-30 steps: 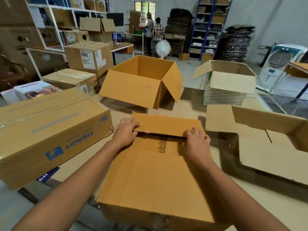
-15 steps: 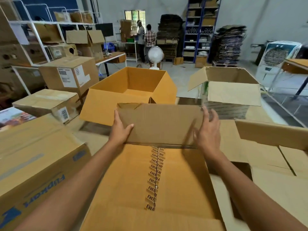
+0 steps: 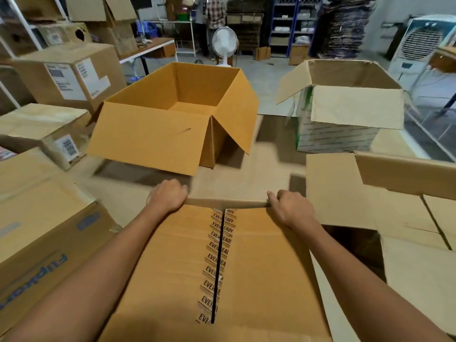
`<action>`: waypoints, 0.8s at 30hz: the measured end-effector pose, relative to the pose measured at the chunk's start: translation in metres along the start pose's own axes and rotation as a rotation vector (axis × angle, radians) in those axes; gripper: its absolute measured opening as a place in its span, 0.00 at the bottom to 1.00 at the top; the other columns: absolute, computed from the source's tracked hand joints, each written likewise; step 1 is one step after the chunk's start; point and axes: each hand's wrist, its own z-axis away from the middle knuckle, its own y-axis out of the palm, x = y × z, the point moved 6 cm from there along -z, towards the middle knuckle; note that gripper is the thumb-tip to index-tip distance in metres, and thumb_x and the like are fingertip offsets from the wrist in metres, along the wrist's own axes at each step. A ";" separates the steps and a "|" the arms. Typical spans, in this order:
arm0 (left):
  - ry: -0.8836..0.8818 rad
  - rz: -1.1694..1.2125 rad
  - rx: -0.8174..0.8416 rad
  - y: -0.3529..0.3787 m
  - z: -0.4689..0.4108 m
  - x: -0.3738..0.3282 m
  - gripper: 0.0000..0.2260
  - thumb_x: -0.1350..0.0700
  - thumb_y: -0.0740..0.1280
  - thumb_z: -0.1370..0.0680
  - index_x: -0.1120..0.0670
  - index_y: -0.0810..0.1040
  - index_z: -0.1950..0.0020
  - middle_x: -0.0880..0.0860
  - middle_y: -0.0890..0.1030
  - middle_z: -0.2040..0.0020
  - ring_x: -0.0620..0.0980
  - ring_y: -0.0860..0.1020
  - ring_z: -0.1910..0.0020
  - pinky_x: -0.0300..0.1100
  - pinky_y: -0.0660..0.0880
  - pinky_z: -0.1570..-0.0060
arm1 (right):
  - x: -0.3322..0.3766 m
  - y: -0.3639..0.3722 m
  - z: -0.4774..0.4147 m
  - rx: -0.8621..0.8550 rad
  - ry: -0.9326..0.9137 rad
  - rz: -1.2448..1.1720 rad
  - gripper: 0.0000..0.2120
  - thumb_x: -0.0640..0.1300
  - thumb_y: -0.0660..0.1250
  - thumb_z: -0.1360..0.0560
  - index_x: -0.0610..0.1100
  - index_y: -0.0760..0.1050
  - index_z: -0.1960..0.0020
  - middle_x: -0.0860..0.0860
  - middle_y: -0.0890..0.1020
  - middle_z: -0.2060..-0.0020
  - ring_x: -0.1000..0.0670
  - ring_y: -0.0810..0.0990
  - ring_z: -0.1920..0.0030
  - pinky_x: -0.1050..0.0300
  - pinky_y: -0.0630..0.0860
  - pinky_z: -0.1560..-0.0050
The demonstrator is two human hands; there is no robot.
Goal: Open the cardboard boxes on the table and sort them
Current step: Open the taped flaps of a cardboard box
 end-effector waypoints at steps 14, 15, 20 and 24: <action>0.186 0.000 0.010 -0.033 0.108 -0.011 0.19 0.43 0.57 0.18 0.54 0.76 0.38 0.57 0.77 0.37 0.60 0.70 0.35 0.60 0.72 0.39 | 0.021 -0.037 0.079 -0.079 -0.027 -0.042 0.17 0.56 0.62 0.21 0.45 0.76 0.39 0.45 0.80 0.47 0.41 0.77 0.43 0.40 0.73 0.40; 0.221 -0.006 0.024 -0.034 0.124 -0.011 0.20 0.42 0.58 0.19 0.53 0.76 0.35 0.56 0.76 0.35 0.60 0.69 0.34 0.60 0.71 0.38 | 0.024 -0.041 0.091 -0.086 -0.039 -0.073 0.18 0.55 0.63 0.21 0.45 0.76 0.37 0.45 0.81 0.45 0.41 0.77 0.42 0.39 0.74 0.39; 0.459 0.055 0.068 -0.049 0.212 -0.017 0.24 0.38 0.61 0.20 0.53 0.76 0.32 0.53 0.78 0.34 0.53 0.75 0.36 0.51 0.73 0.37 | 0.041 -0.050 0.163 0.046 -0.238 -0.180 0.19 0.58 0.65 0.21 0.47 0.79 0.37 0.48 0.82 0.40 0.45 0.78 0.40 0.51 0.74 0.42; 0.534 0.056 0.112 -0.056 0.265 -0.023 0.25 0.36 0.61 0.21 0.53 0.78 0.34 0.52 0.81 0.38 0.51 0.77 0.40 0.47 0.74 0.42 | 0.062 -0.057 0.227 0.276 -0.374 -0.196 0.25 0.62 0.66 0.24 0.48 0.76 0.33 0.49 0.79 0.35 0.47 0.77 0.36 0.53 0.73 0.40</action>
